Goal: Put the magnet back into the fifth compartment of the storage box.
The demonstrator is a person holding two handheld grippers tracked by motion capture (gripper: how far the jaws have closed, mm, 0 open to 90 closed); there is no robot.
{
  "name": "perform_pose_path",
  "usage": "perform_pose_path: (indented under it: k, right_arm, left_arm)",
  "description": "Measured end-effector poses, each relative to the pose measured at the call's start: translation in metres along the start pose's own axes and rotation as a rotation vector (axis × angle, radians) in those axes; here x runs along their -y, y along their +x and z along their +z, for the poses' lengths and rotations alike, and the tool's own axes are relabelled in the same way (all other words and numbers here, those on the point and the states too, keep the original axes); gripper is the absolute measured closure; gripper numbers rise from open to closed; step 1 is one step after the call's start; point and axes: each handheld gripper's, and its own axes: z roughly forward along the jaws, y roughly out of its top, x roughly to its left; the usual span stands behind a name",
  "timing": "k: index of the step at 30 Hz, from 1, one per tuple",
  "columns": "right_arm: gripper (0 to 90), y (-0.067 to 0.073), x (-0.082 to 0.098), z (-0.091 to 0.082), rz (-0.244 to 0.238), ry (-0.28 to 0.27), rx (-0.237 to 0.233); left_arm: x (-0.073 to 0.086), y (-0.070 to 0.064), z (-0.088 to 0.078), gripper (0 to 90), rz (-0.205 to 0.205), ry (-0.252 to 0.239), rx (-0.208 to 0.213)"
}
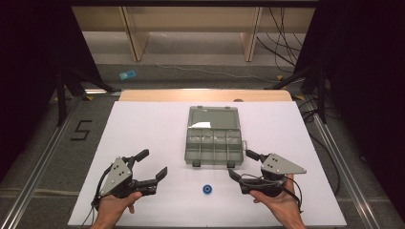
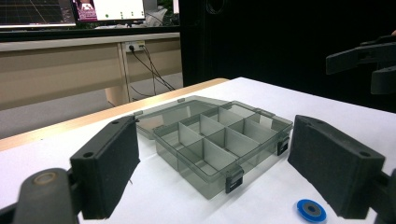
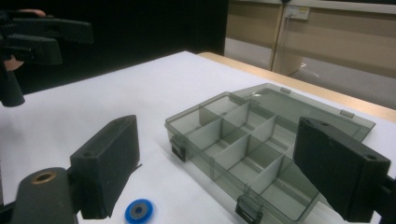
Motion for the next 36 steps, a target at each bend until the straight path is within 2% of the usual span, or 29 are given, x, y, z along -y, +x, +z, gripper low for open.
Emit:
perform_pose_path:
  k: [1, 2, 4, 6, 9, 11, 13, 17, 20, 24, 27, 28, 29, 33, 34, 36]
  right_arm:
    - [15.5, 0.001, 0.0, 0.002, -0.003, -0.008, -0.013]
    - [15.5, 0.002, -0.002, 0.003, -0.017, 0.018, -0.011]
    - [15.5, 0.002, -0.003, 0.005, -0.033, 0.025, -0.014]
    - [15.6, 0.002, -0.005, 0.007, -0.043, 0.06, -0.031]
    - [15.6, 0.004, -0.006, 0.01, -0.042, 0.069, -0.041]
    - [15.6, 0.004, -0.007, 0.012, -0.06, 0.079, -0.046]
    - [15.7, 0.006, -0.01, 0.015, -0.067, 0.113, -0.061]
    - [15.8, 0.006, -0.012, 0.018, -0.083, 0.134, -0.07]
    - [16.0, 0.009, -0.014, 0.023, -0.107, 0.179, -0.084]
    - [16.2, 0.011, -0.016, 0.03, -0.133, 0.198, -0.098]
    - [16.2, 0.014, -0.018, 0.035, -0.153, 0.242, -0.11]
    - [16.2, 0.016, -0.019, 0.04, -0.171, 0.278, -0.124]
    - [16.2, 0.016, -0.019, 0.04, -0.171, 0.278, -0.124]
    - [17.1, 0.019, -0.019, 0.05, -0.205, 0.341, -0.152]
    - [17.3, 0.021, -0.018, 0.054, -0.217, 0.372, -0.164]
    - [17.3, 0.021, -0.018, 0.056, -0.223, 0.389, -0.168]
  left_arm:
    - [0.0, 0.0, 0.0, 15.6, 0.001, 0.0, 0.0]
    - [0.0, 0.0, 0.0, 15.6, 0.001, 0.0, 0.0]
    - [0.0, 0.0, 0.0, 15.6, 0.0, 0.001, 0.0]
    - [0.0, 0.0, 0.0, 15.6, 0.0, 0.0, 0.0]
    - [0.0, 0.0, 0.0, 15.6, 0.0, 0.001, 0.0]
    - [0.0, 0.0, 0.0, 15.6, 0.0, 0.001, 0.001]
    - [0.0, 0.0, 0.0, 15.6, 0.001, 0.003, 0.001]
    - [0.001, 0.0, 0.0, 15.6, 0.001, 0.003, 0.0]
    - [0.001, 0.0, 0.0, 15.6, 0.005, 0.004, 0.001]
    - [0.001, 0.0, 0.001, 15.6, -0.001, 0.002, 0.0]
    - [0.001, 0.0, 0.0, 15.6, 0.001, 0.001, -0.001]
    - [0.001, 0.0, 0.0, 15.6, -0.003, 0.001, -0.001]
    - [0.001, 0.0, 0.0, 15.6, 0.002, 0.001, -0.001]
    - [0.001, 0.0, 0.0, 15.6, 0.002, 0.001, -0.001]
    - [0.001, 0.0, 0.0, 15.6, 0.002, 0.001, -0.001]
    - [0.001, 0.0, 0.001, 15.6, 0.001, 0.002, -0.001]
